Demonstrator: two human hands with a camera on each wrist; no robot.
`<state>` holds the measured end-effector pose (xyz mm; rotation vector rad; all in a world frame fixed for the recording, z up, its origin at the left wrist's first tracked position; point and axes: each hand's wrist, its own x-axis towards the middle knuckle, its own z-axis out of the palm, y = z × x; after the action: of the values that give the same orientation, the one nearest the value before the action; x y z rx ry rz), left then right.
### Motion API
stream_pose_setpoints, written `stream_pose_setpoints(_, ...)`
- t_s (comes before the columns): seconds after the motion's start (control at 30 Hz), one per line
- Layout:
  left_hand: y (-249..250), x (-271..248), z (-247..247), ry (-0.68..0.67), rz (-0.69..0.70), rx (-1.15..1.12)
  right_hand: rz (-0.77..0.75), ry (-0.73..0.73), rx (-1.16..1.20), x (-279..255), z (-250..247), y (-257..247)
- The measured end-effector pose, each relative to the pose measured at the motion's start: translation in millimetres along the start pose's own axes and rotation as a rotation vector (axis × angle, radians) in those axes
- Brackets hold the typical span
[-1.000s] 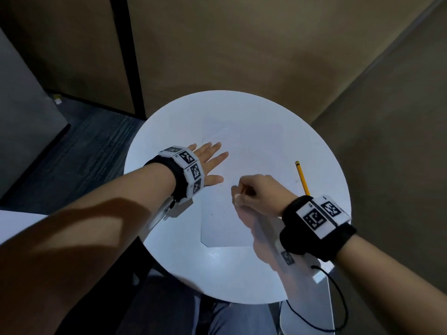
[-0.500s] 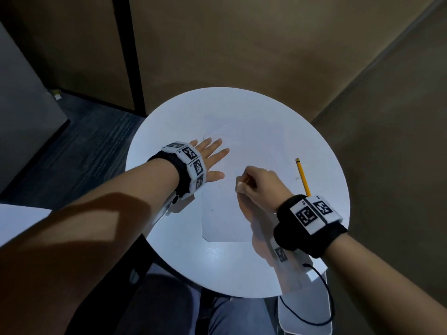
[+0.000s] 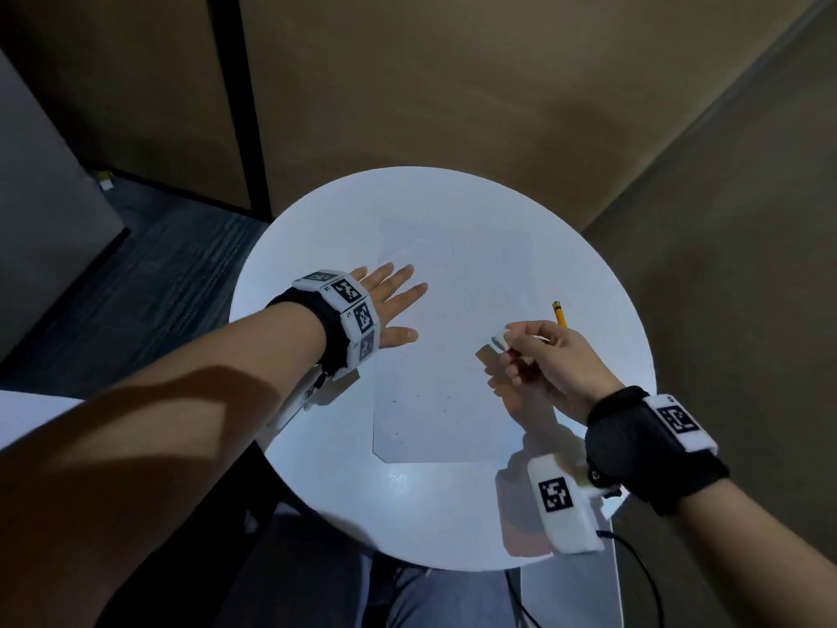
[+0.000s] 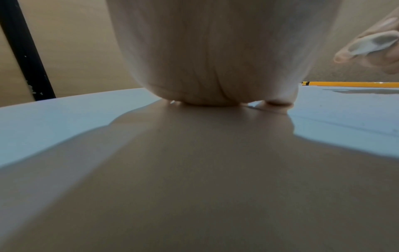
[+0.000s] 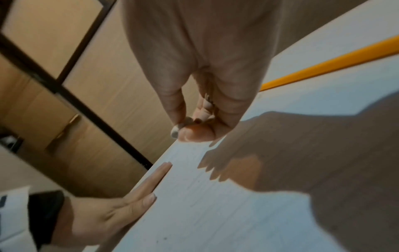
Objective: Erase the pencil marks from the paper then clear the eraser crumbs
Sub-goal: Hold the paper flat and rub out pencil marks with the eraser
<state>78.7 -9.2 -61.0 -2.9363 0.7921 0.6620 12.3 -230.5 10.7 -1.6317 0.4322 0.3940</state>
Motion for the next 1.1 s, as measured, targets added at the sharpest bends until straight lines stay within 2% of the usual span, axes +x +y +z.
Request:
stream_pose_setpoints(0.1,0.7,-1.7,-1.2,0.002,0.004,-0.005,-0.079,-0.009,-0.239,7.6,3.3,4.9)
stream_pose_setpoints(0.27,1.6,-1.7,-3.1,-0.017,0.0,-0.007,-0.173,-0.13,-0.554,13.3,19.5,8.5)
stream_pose_setpoints(0.47,3.9,-2.9,-5.8,-0.027,-0.005,-0.011,-0.361,-0.197,-0.926,8.9,33.3,13.7)
stream_pose_setpoints(0.63,4.8,-4.9,-7.5,-0.033,-0.011,-0.023,-0.286,-0.411,-0.986,0.0,27.0,8.4)
stream_pose_setpoints(0.7,5.0,-4.9,-7.8,-0.032,-0.011,-0.024,-0.303,-0.376,-0.931,7.0,32.2,3.8)
stream_pose_setpoints(0.83,4.8,-4.8,-7.3,-0.036,-0.006,-0.02,-0.431,-0.188,-0.932,20.7,50.0,5.2)
stream_pose_setpoints(0.9,4.8,-4.4,-7.3,-0.038,-0.008,-0.015,-0.477,-0.189,-0.967,15.7,50.1,10.6)
stream_pose_setpoints(1.03,4.2,-5.4,-7.6,-0.04,-0.006,-0.007,-0.438,-0.393,-1.12,-7.2,41.4,13.0)
stream_pose_setpoints(1.1,3.7,-5.6,-7.5,-0.036,-0.006,-0.013,-0.402,-0.447,-1.141,-7.6,41.6,6.2)
